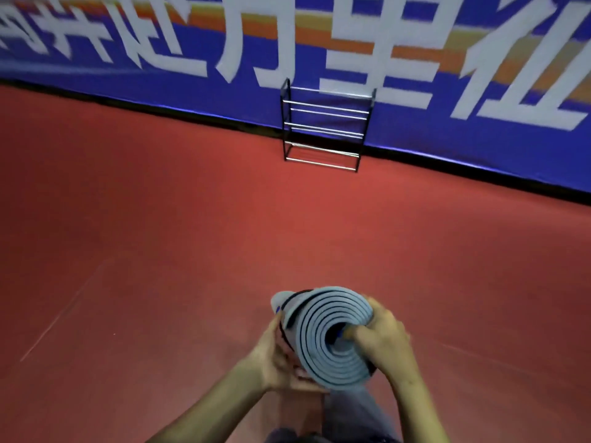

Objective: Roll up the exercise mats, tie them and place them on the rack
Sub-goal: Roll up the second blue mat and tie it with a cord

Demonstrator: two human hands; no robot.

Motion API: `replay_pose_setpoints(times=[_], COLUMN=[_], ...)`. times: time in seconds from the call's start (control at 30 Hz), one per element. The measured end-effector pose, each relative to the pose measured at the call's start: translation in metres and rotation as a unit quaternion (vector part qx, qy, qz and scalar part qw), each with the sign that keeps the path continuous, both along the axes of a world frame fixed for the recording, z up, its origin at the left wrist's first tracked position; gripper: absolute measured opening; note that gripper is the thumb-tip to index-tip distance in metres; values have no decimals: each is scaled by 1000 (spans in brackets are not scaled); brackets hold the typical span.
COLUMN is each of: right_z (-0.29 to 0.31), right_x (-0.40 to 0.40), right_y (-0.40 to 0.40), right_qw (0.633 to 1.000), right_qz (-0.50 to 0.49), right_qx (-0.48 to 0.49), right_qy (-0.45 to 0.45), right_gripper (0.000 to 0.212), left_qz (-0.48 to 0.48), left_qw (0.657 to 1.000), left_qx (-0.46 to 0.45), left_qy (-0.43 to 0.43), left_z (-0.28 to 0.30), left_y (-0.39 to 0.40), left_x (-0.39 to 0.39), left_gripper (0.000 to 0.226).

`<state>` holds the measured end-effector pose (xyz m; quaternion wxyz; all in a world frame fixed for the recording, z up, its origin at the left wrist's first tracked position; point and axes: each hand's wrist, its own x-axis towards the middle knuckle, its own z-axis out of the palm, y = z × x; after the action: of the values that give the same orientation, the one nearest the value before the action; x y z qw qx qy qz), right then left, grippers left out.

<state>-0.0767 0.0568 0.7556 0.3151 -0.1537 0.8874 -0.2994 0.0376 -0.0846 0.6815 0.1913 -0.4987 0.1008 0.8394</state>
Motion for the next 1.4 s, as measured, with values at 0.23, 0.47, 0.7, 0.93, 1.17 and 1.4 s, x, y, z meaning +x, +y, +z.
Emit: replay_pose_setpoints(times=[0.23,0.47,0.7,0.93,1.17,1.4], right_z=[42,76,88,120,168,176], right_x=[-152,-292,-427,-549,-683,-814], right_y=[-133,-280,-450,-588,-679,-779], right_qw=[983,967,972,989,969,956], right_qz=[168,234,202,69,-38,-62], right_qx=[1,-2,-31,-77,-141,-149], right_qy=[74,102,118,103,201,245], right_gripper=[50,39,39,32,21,23], left_qz=[159,169,177,40,-56,-126], left_qw=[981,976,974,978,945,918], left_qx=[-12,21,-64,-150,-210,-275], left_qy=[114,137,128,140,243,257], left_z=[14,53,60,103,146,150], left_y=[-110,-238,-410,-572,-703,-811], left_x=[-149,-267,-389,-527,-674,-812], left_gripper=[49,54,61,71,88,59])
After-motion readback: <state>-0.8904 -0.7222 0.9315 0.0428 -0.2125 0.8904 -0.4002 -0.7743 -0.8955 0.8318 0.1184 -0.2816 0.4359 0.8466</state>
